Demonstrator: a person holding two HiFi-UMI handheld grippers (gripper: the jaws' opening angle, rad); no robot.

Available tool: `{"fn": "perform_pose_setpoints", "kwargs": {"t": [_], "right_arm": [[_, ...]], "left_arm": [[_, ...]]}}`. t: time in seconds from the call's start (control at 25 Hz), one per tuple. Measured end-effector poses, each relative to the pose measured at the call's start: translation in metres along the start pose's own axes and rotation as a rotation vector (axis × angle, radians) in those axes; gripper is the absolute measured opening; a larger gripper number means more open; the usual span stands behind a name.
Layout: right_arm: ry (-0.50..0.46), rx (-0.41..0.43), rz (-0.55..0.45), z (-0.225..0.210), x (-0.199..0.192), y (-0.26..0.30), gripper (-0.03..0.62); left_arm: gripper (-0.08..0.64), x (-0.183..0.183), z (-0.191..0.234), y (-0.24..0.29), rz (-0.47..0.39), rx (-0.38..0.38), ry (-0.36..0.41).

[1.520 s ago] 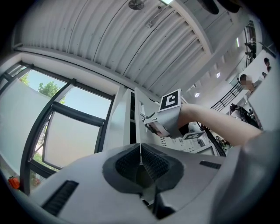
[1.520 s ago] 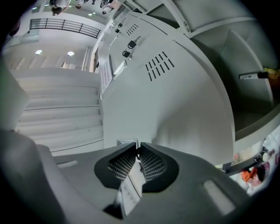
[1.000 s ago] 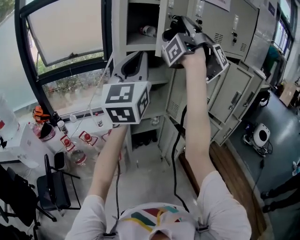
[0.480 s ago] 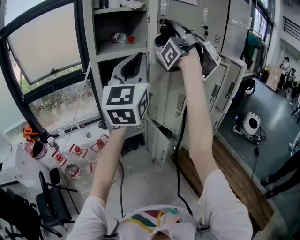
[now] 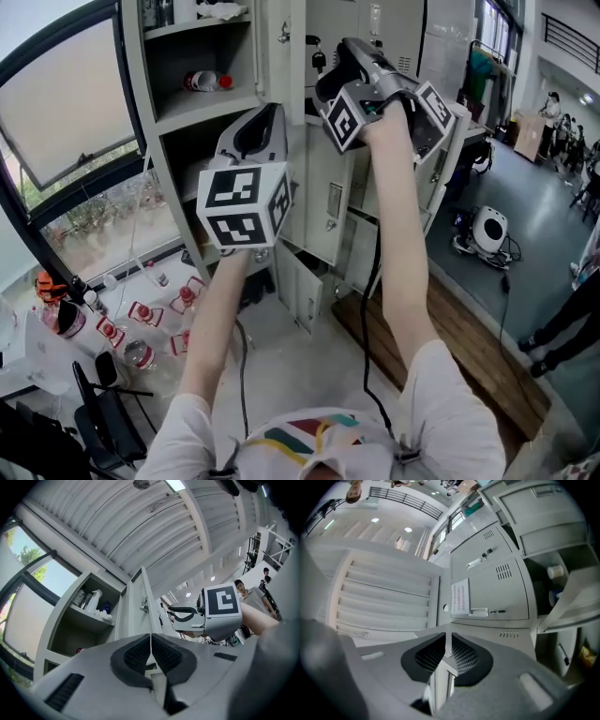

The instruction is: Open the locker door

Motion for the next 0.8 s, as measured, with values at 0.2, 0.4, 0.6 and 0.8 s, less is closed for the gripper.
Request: {"fn": "perform_pose_setpoints", "kwargs": {"t": [0.2,0.4,0.6,0.8], "right_arm": [[-0.327,-0.019,-0.075,0.029,0.018,-0.032,0.029],[-0.455,-0.028,-0.075,0.031,0.022,-0.057,0.029],[-0.619,-0.059,-0.089,0.036,0.017,-0.086,0.029],[-0.761,-0.106,-0.050,0.039,0.006,-0.104,0.029]], "left_arm": [[0.017,-0.004,-0.019,0.006,-0.005,-0.044,-0.015],[0.017,-0.005,-0.026,0.002,-0.030,-0.058,-0.035],[0.017,-0.001,-0.042,-0.004,-0.068,-0.089,-0.048],[0.017,0.000,-0.053,-0.011,-0.096,-0.102,-0.064]]}}
Point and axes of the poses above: the fingertips, and each gripper's own axes: y forward along the fingers, z to its left, x out of its top, the point moved 9 cm from there along -y, backward along the fingers, and after that the axes turned 1 degree about y, right-handed, at the moved point
